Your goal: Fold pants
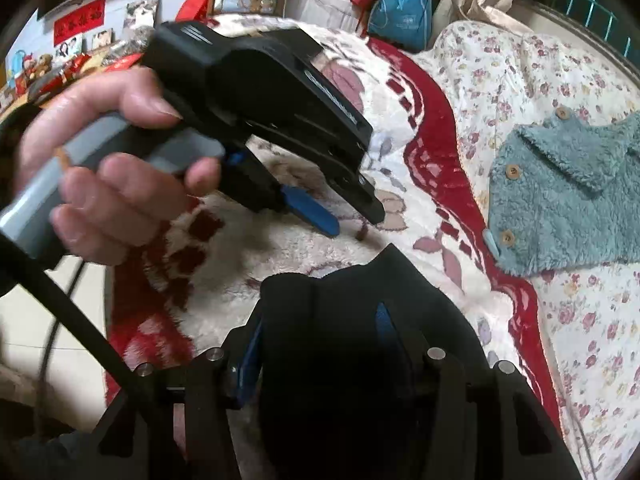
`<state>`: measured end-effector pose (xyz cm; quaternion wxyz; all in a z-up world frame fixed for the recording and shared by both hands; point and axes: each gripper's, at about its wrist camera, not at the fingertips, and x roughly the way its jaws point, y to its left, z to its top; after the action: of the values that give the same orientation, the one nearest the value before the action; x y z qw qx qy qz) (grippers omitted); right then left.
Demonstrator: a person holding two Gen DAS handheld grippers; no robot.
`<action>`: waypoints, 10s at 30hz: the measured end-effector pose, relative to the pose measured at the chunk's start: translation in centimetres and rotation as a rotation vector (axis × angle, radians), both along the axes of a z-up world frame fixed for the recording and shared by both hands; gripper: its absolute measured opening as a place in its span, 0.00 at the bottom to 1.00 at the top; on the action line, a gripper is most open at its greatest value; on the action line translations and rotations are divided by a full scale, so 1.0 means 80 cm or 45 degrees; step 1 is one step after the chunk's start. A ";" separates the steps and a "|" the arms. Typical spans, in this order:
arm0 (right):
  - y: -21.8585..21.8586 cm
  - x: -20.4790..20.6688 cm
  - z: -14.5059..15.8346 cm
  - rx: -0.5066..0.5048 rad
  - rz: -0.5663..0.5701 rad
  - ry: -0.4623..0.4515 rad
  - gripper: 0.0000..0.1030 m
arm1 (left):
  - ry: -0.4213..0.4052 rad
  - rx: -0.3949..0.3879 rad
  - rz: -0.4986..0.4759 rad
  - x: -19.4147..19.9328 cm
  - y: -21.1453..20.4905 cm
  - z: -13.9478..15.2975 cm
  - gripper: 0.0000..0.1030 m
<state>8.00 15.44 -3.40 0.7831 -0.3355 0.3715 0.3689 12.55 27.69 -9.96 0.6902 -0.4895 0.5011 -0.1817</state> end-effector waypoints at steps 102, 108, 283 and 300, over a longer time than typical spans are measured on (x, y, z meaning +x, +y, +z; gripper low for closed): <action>-0.536 -0.130 0.018 1.240 -1.250 0.128 0.42 | -0.143 0.245 -0.975 -0.057 -0.611 0.137 0.12; -0.533 -0.146 0.041 1.155 -1.241 0.031 0.42 | -0.311 0.163 -0.955 -0.064 -0.576 0.201 0.22; -0.392 -0.111 0.104 0.649 -1.011 0.194 0.52 | -0.442 1.268 -0.158 -0.162 -0.279 0.186 0.82; -0.332 -0.146 0.080 0.424 -0.997 0.221 0.52 | -0.484 1.411 -0.199 -0.205 -0.320 0.184 0.82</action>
<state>-3.70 -11.12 2.97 0.8733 -0.0062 0.4708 0.1256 -3.82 2.05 4.73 0.9053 0.0236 0.4233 -0.0277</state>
